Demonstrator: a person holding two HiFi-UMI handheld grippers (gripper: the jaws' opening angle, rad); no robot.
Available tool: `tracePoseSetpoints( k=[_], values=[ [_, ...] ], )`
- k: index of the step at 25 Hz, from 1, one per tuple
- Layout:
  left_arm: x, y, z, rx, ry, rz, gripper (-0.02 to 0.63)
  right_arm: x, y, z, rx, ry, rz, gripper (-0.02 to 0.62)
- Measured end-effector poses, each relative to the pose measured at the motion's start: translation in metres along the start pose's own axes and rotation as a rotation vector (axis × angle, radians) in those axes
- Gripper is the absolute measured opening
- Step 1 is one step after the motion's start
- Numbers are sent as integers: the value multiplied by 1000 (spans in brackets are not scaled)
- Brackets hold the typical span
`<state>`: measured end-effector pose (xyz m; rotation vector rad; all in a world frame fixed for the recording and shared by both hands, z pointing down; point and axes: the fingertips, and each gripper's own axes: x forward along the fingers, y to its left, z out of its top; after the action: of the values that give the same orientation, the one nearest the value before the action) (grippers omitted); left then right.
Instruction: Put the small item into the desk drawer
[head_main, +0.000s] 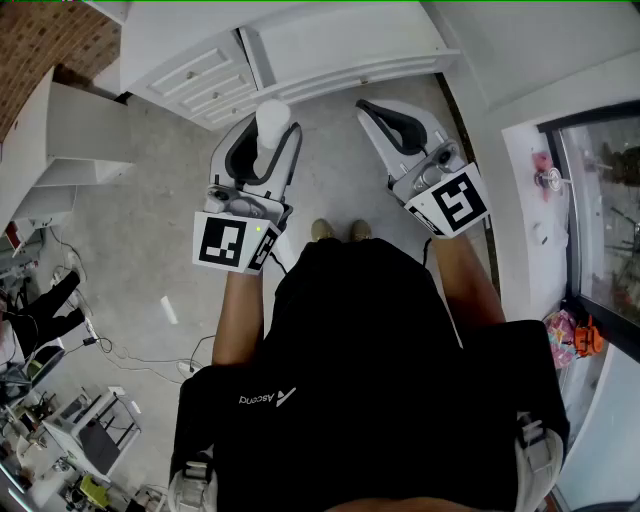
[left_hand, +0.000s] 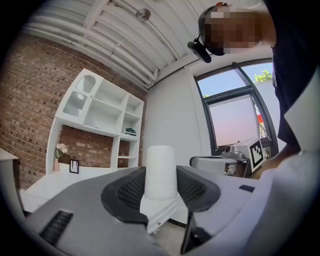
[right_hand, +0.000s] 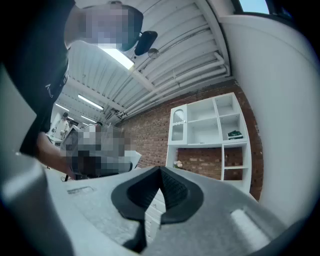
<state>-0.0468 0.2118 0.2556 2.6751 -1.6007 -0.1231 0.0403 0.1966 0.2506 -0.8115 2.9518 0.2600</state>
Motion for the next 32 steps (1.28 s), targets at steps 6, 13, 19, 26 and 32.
tracePoseSetpoints(
  k=[6, 13, 19, 26, 32],
  values=[
    [-6, 4, 4, -1, -11, -8, 179, 5, 6, 6, -1, -12, -4, 0],
    [-12, 23, 8, -5, -25, -11, 179, 20, 9, 8, -14, -6, -22, 0],
    [-16, 49, 8, -5, -31, -30, 179, 41, 15, 6, -26, 2, -50, 0],
    [-9, 78, 5, -14, -24, -60, 179, 62, 14, 3, -52, 36, -85, 0],
    [6, 102, -1, -20, -9, -70, 179, 86, 1, -2, -57, 44, -95, 0]
  ],
)
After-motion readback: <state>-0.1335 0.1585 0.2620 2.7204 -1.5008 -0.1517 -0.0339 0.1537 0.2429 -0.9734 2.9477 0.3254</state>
